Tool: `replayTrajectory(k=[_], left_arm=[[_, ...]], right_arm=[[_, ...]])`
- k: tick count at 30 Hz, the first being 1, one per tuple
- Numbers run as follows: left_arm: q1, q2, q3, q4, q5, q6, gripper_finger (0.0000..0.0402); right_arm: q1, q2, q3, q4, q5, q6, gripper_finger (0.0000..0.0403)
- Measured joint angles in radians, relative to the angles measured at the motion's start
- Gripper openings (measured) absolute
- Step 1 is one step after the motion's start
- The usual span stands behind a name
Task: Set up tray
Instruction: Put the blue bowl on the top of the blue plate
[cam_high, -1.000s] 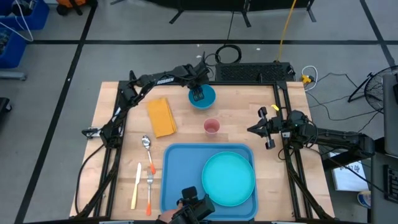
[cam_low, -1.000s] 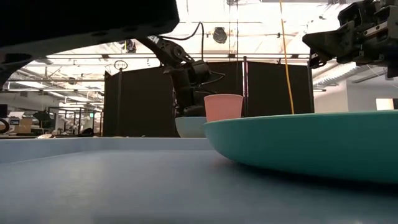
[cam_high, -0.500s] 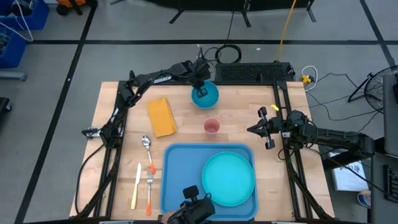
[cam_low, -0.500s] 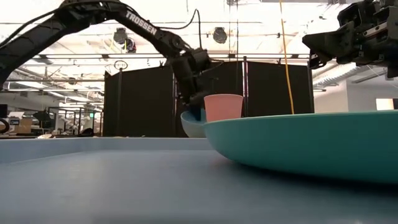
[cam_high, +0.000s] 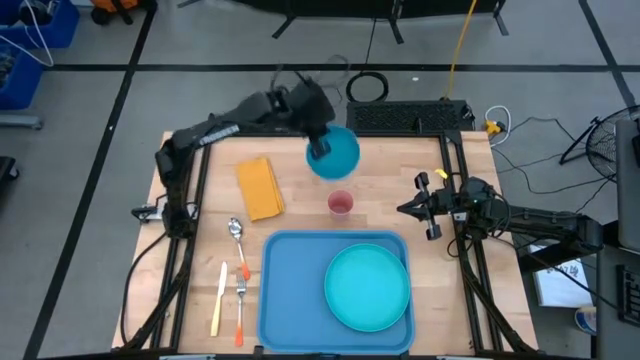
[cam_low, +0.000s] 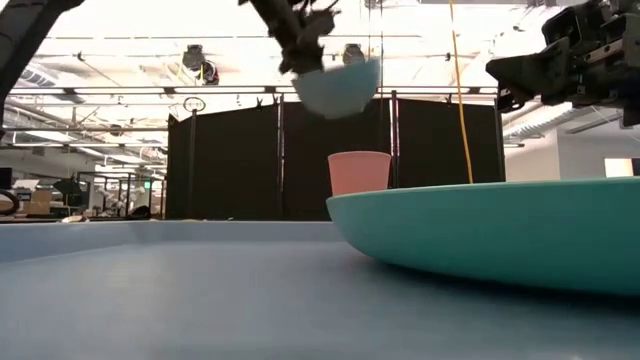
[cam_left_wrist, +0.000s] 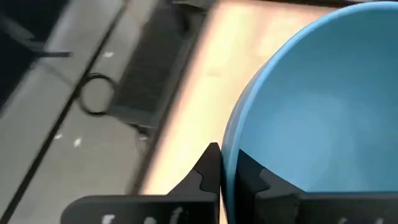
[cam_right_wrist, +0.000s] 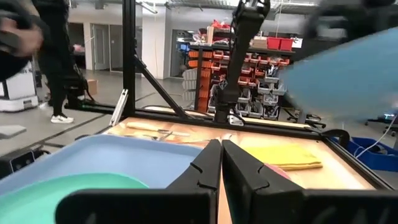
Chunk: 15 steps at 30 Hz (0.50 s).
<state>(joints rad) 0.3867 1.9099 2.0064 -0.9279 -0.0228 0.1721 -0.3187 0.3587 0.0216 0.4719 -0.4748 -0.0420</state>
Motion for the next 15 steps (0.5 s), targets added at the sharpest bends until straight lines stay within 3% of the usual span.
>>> replayTrajectory(k=[9,15], left_arm=[[-0.344,0.074,-0.003,0.052,0.002,-0.017,0.0007],[-0.455,0.184,-0.005,0.137,0.016,-0.067,0.0007]], right_arm=[[0.000,0.000,0.000,0.001,0.001,-0.004,0.0009],[0.000,-0.001,0.000,0.009,0.002,-0.004,0.0009]])
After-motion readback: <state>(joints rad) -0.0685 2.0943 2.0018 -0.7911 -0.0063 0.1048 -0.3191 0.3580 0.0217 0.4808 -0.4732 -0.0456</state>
